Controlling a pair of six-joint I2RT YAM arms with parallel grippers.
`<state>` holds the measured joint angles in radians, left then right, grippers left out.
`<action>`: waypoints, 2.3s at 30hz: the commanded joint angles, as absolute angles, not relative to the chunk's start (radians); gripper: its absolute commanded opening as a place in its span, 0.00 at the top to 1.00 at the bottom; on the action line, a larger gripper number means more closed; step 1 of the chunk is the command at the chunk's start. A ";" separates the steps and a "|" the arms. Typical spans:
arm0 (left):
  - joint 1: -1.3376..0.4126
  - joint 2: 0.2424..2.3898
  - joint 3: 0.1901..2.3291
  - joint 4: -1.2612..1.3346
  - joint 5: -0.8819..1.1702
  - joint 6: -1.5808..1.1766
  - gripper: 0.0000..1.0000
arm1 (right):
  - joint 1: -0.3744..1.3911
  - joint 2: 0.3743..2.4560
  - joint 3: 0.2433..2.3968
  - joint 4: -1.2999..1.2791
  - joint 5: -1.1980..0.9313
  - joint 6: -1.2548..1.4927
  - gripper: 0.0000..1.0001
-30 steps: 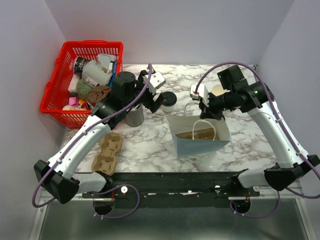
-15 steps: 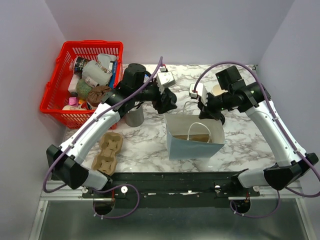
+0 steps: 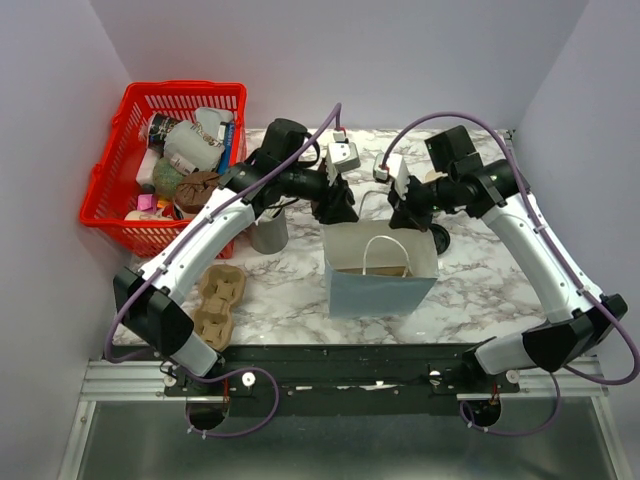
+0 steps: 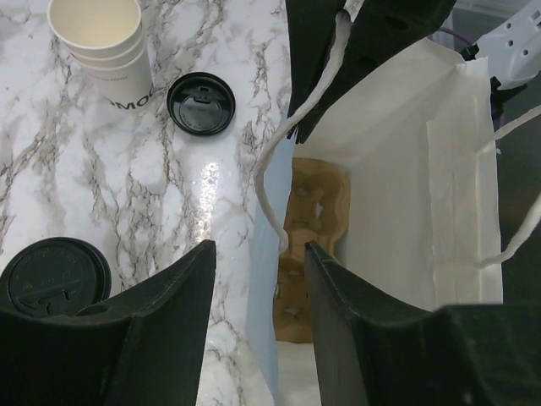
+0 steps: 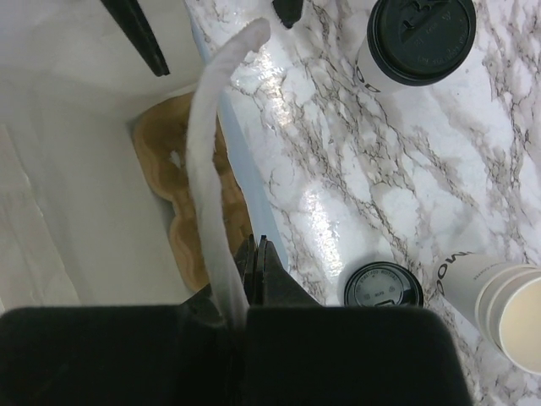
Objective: Pack the takeout coffee
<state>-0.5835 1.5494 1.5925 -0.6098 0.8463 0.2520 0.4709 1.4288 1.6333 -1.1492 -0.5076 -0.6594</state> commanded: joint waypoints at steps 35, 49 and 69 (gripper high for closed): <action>-0.411 1.522 1.694 -1.308 0.908 0.675 1.00 | 0.330 1.715 2.017 -0.990 -0.785 -0.529 0.40; -0.359 1.407 1.620 -1.516 0.704 0.850 1.00 | 0.337 2.086 2.247 -0.853 -0.738 -0.578 0.20; -0.387 1.356 1.520 -1.513 0.528 0.864 0.65 | 0.439 2.180 2.123 -0.865 -0.684 -0.982 0.11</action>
